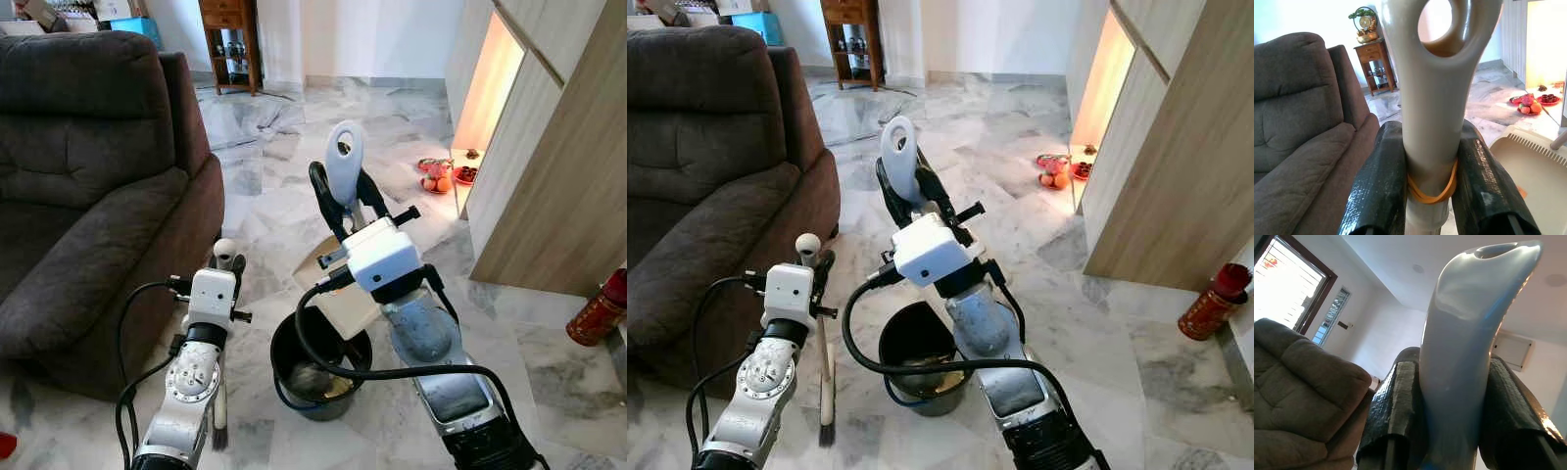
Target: Sweep floor
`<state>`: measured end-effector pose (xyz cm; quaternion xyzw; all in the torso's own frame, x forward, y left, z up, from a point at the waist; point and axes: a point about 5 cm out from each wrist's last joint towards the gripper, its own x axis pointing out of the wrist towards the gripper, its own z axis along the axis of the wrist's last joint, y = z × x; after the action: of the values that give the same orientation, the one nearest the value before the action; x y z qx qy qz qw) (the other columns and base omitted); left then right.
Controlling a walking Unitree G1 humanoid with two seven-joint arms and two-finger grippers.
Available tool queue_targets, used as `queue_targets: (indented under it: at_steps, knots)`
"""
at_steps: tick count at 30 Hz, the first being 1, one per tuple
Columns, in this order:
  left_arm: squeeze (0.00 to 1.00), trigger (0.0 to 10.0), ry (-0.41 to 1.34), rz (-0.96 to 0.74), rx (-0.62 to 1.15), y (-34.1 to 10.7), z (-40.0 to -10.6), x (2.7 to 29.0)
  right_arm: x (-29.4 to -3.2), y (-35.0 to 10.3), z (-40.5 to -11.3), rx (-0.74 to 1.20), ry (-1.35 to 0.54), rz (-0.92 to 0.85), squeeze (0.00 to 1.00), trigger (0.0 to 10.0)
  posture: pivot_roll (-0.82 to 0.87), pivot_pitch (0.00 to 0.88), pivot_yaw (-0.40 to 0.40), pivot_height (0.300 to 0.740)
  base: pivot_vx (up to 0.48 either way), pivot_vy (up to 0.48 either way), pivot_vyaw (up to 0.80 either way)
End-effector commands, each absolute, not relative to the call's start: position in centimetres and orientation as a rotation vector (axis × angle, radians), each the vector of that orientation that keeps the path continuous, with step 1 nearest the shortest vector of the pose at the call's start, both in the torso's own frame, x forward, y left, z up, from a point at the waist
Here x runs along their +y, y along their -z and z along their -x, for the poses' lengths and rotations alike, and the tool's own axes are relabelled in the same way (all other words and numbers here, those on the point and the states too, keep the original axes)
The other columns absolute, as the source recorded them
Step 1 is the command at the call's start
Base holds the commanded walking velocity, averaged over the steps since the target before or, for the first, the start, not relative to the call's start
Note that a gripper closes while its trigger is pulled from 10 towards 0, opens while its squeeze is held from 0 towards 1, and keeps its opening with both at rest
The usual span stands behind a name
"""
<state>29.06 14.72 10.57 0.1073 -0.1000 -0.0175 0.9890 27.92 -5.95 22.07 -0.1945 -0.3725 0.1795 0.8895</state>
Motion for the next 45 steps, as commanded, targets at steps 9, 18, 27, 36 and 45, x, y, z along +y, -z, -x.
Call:
queue_targets:
  at_steps: [9,18,27,36,45]
  knots:
    - [0.0,10.0,0.037,-0.23,-0.255,-11.6,-29.3,14.5,-8.8,-24.5,-29.0,-0.864,-0.165,0.502,0.0,10.0,0.14,0.0,0.037,0.74,0.0,0.0,0.0]
    - [0.0,10.0,0.04,-0.234,-0.251,-11.4,-29.2,14.7,-14.0,-22.0,-31.0,-0.708,0.055,0.57,0.0,10.0,0.14,0.0,0.04,0.74,0.0,0.0,0.0]
    - [0.0,10.0,0.044,-0.237,-0.251,-11.4,-29.0,14.8,-16.5,-17.8,-31.3,-0.564,0.172,0.587,0.0,10.0,0.14,0.0,0.045,0.74,0.0,0.0,0.0]
    - [0.0,10.0,0.047,-0.239,-0.245,-11.3,-28.7,15.0,-18.3,-13.4,-31.5,-0.375,0.215,0.49,0.0,10.0,0.14,0.0,0.046,0.74,0.0,0.0,0.0]
    - [0.0,10.0,0.055,-0.236,-0.246,-11.3,-28.4,15.0,-19.2,-10.4,-31.5,-0.255,0.253,0.388,0.0,10.0,0.15,0.0,0.048,0.74,0.0,0.0,0.0]
